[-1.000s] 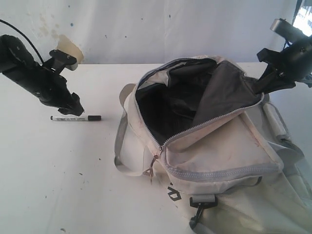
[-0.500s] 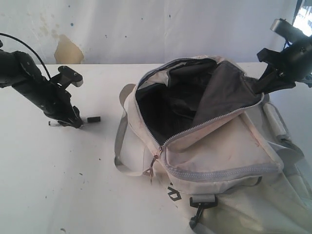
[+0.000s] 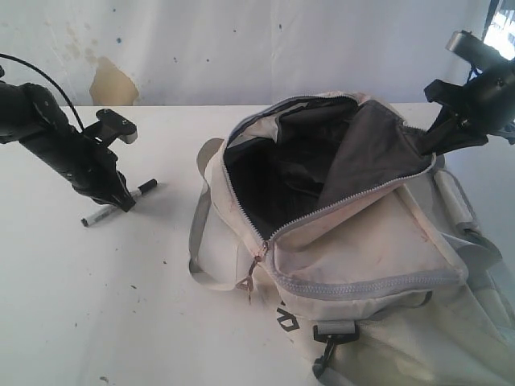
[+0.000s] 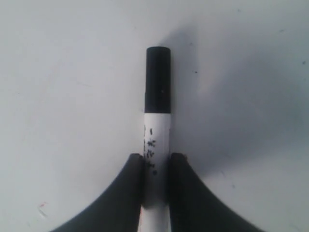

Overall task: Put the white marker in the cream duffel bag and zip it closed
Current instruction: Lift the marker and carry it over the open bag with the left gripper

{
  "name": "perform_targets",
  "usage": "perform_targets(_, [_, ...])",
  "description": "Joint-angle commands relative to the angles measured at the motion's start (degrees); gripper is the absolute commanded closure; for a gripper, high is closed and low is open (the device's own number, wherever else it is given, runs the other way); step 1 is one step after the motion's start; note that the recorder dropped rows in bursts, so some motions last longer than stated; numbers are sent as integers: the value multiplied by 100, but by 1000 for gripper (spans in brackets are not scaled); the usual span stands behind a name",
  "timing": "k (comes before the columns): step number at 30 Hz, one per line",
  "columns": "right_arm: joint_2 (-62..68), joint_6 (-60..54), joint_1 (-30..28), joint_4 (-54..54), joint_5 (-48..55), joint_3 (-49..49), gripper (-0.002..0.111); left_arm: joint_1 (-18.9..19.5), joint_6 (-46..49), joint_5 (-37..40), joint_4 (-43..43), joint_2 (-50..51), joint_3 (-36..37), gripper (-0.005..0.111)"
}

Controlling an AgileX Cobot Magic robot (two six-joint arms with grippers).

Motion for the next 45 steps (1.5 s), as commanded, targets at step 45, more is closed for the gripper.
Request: perform_targets(45, [83, -8, -58, -62, -118, 4, 108, -984, -84, 1143, -3947, -1081, -512, 107])
